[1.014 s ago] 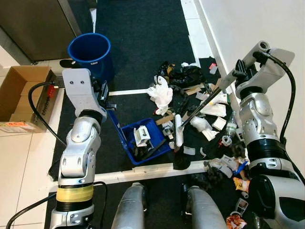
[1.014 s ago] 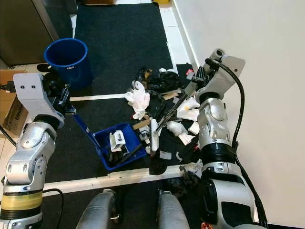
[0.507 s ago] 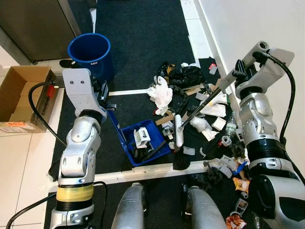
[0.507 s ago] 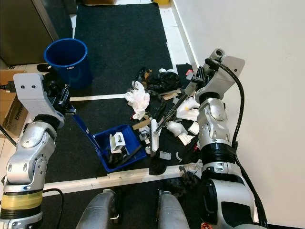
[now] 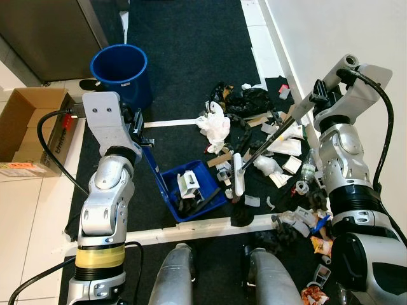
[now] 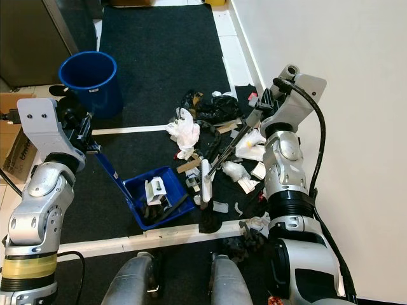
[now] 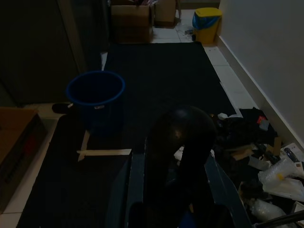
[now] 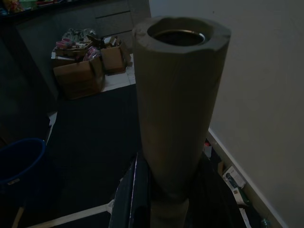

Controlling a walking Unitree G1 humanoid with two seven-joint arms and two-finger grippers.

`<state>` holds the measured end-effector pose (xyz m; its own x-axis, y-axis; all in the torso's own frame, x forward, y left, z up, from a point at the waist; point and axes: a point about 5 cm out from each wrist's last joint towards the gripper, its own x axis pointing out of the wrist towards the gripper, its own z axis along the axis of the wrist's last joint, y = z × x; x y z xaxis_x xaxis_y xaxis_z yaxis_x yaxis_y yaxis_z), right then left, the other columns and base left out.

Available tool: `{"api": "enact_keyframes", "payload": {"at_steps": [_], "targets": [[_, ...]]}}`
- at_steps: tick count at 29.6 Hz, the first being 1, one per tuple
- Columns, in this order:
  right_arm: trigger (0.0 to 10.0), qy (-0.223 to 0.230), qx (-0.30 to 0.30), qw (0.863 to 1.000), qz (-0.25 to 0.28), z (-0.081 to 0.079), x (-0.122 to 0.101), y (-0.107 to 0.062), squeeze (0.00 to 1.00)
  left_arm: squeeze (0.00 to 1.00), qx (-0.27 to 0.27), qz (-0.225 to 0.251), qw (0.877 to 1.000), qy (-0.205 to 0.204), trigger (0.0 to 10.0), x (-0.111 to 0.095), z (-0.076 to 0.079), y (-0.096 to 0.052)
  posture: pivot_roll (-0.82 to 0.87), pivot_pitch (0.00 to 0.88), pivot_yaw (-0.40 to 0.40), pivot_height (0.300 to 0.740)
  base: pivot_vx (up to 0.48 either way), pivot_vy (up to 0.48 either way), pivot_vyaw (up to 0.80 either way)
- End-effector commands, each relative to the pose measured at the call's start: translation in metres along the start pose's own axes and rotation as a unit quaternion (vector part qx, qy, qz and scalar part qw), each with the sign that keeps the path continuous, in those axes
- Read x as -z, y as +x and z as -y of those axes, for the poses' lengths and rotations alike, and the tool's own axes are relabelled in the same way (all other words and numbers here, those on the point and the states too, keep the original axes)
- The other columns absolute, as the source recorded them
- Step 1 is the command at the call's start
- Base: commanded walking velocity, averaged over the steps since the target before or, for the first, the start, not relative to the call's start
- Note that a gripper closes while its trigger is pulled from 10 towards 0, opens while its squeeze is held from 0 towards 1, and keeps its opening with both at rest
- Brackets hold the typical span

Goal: Sweep floor

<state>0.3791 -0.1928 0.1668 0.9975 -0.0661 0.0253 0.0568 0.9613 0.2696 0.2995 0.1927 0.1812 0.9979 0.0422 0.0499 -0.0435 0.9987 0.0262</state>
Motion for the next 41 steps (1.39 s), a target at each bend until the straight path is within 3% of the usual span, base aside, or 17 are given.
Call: {"api": "enact_keyframes", "payload": {"at_steps": [1, 7, 41], "targets": [[10.0, 0.004, -0.006, 1.0, 0.015, -0.0026, -0.0039, 0.0012, 0.0, 0.0, -0.003, 0.02, 1.0, -0.008, 10.0, -0.0062, -0.0011, 0.0004, 0.03, 0.146, -0.018, 0.74, 0.0, 0.0, 0.0], [10.0, 0.004, -0.007, 1.0, 0.015, -0.0028, -0.0038, 0.0012, 0.0, 0.0, -0.004, 0.019, 1.0, -0.008, 10.0, -0.0059, -0.0016, 0.0003, 0.03, 0.145, -0.018, 0.74, 0.0, 0.0, 0.0], [10.0, 0.005, -0.007, 1.0, 0.014, -0.0027, -0.0028, 0.0003, 0.0, 0.0, -0.008, 0.016, 1.0, -0.011, 10.0, -0.0049, -0.0043, 0.0008, 0.03, 0.155, -0.016, 0.74, 0.0, 0.282, 0.0]]}}
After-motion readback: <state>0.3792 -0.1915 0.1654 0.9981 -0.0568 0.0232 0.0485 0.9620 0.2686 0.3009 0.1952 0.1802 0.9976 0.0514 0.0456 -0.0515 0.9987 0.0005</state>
